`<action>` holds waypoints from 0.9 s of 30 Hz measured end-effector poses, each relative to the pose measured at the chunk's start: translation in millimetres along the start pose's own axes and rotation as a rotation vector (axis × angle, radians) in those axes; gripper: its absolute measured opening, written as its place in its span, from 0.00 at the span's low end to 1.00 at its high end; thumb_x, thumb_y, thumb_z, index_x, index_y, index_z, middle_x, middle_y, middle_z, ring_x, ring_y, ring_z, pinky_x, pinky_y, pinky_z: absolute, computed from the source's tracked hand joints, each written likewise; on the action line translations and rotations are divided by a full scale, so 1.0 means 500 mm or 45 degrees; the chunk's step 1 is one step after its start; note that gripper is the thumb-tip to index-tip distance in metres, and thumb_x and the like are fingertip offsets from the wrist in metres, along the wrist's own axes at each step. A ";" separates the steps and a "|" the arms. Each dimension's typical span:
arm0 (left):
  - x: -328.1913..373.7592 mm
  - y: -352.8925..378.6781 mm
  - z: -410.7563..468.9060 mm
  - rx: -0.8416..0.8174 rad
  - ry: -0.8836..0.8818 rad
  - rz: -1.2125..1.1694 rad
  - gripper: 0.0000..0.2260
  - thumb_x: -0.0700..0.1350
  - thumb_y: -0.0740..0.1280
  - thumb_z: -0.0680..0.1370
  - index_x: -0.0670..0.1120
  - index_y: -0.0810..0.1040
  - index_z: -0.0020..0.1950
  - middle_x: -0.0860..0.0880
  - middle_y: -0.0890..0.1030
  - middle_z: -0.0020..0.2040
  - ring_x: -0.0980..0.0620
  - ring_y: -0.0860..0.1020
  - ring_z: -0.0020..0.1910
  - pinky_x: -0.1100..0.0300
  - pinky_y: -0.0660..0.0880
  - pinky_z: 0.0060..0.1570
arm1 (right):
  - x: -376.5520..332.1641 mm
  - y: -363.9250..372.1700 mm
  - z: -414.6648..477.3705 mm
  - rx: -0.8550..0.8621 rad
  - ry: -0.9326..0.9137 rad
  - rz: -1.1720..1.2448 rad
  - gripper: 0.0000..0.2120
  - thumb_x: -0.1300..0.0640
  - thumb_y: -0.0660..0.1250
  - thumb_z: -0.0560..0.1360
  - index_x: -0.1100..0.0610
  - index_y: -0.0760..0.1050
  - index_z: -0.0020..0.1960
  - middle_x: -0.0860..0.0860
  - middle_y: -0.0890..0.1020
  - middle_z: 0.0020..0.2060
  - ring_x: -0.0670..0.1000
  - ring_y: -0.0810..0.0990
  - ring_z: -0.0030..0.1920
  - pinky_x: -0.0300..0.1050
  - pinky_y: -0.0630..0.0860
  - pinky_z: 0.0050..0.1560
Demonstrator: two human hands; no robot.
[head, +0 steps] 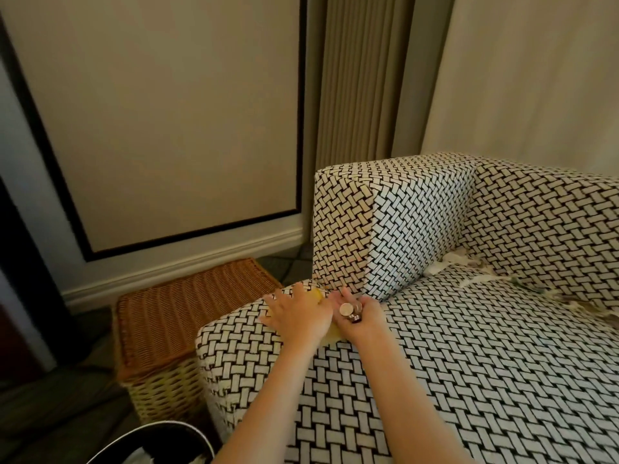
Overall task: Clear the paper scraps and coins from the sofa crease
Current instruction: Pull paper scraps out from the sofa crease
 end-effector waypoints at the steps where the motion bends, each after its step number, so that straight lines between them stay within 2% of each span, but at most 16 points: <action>1: -0.012 0.005 0.003 -0.053 -0.048 0.062 0.28 0.57 0.56 0.78 0.49 0.56 0.75 0.42 0.50 0.77 0.40 0.43 0.76 0.37 0.43 0.71 | -0.001 -0.001 0.000 0.004 -0.005 0.007 0.20 0.56 0.48 0.82 0.66 0.64 0.68 0.61 0.74 0.62 0.58 0.72 0.64 0.50 0.71 0.64; 4: -0.014 0.012 0.013 -0.091 -0.079 0.096 0.33 0.63 0.55 0.76 0.48 0.55 0.76 0.42 0.51 0.77 0.40 0.44 0.76 0.36 0.44 0.70 | -0.013 0.004 -0.013 -0.003 0.001 0.065 0.21 0.57 0.46 0.82 0.65 0.61 0.71 0.60 0.70 0.67 0.58 0.67 0.69 0.51 0.66 0.69; 7: -0.008 0.015 0.023 -0.148 -0.119 0.192 0.40 0.70 0.56 0.71 0.48 0.55 0.76 0.42 0.54 0.76 0.39 0.48 0.76 0.35 0.45 0.70 | -0.020 0.001 -0.024 0.017 0.008 0.112 0.20 0.59 0.46 0.82 0.65 0.61 0.71 0.60 0.71 0.66 0.59 0.68 0.68 0.51 0.68 0.66; 10: -0.006 0.017 0.031 -0.188 -0.122 0.245 0.42 0.70 0.61 0.69 0.48 0.55 0.75 0.42 0.55 0.76 0.39 0.50 0.75 0.34 0.45 0.69 | -0.026 0.003 -0.044 0.029 -0.017 0.130 0.20 0.59 0.45 0.82 0.66 0.62 0.70 0.59 0.69 0.68 0.58 0.66 0.70 0.50 0.64 0.70; 13: -0.012 0.013 0.042 -0.173 -0.112 0.078 0.38 0.67 0.63 0.68 0.51 0.61 0.73 0.43 0.61 0.74 0.40 0.56 0.73 0.37 0.47 0.70 | -0.023 0.010 -0.056 0.039 -0.018 0.064 0.20 0.60 0.46 0.82 0.65 0.62 0.70 0.59 0.71 0.66 0.59 0.68 0.68 0.52 0.67 0.68; 15: -0.015 0.006 0.048 -0.146 -0.084 -0.190 0.33 0.66 0.64 0.68 0.53 0.66 0.69 0.45 0.66 0.70 0.42 0.61 0.70 0.41 0.51 0.71 | -0.014 0.022 -0.066 0.035 0.002 -0.018 0.19 0.60 0.48 0.81 0.63 0.62 0.71 0.59 0.72 0.65 0.60 0.70 0.66 0.55 0.70 0.63; 17: -0.023 -0.001 0.052 -0.143 -0.052 -0.465 0.26 0.62 0.65 0.69 0.56 0.69 0.64 0.47 0.70 0.66 0.43 0.64 0.67 0.45 0.57 0.69 | -0.007 0.044 -0.081 0.000 -0.011 -0.084 0.20 0.61 0.48 0.81 0.63 0.61 0.71 0.59 0.72 0.65 0.61 0.69 0.66 0.55 0.70 0.63; 20: -0.030 -0.002 0.052 -0.200 -0.034 -0.760 0.17 0.61 0.65 0.64 0.60 0.71 0.51 0.50 0.74 0.58 0.45 0.69 0.60 0.45 0.64 0.64 | 0.006 0.086 -0.119 -0.069 -0.048 -0.155 0.18 0.62 0.49 0.81 0.65 0.59 0.70 0.60 0.73 0.64 0.61 0.68 0.67 0.55 0.66 0.68; 22: -0.030 -0.004 0.051 -0.237 -0.026 -0.941 0.17 0.63 0.64 0.57 0.59 0.73 0.43 0.51 0.77 0.52 0.45 0.74 0.55 0.43 0.69 0.60 | 0.019 0.106 -0.139 -0.105 -0.037 -0.166 0.18 0.63 0.49 0.81 0.66 0.59 0.69 0.60 0.75 0.59 0.61 0.69 0.67 0.55 0.67 0.68; 24: -0.029 -0.012 0.055 -0.235 0.022 -1.044 0.13 0.58 0.65 0.60 0.57 0.75 0.41 0.52 0.79 0.47 0.46 0.76 0.51 0.42 0.70 0.58 | 0.032 0.119 -0.150 -0.125 -0.024 -0.154 0.16 0.63 0.49 0.81 0.66 0.61 0.68 0.61 0.75 0.56 0.62 0.69 0.67 0.55 0.67 0.68; 27: -0.027 -0.038 0.056 -0.243 0.115 -1.164 0.04 0.49 0.62 0.66 0.53 0.76 0.38 0.50 0.78 0.43 0.45 0.75 0.50 0.45 0.72 0.56 | 0.049 0.133 -0.165 -0.140 0.003 -0.118 0.14 0.64 0.49 0.81 0.70 0.63 0.63 0.61 0.74 0.61 0.62 0.68 0.67 0.56 0.65 0.68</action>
Point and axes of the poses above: each hand's wrist, its own z-axis towards the middle knuckle, its own y-axis out of the palm, x = y × z, the point moved 7 cm from there along z, towards the middle knuckle
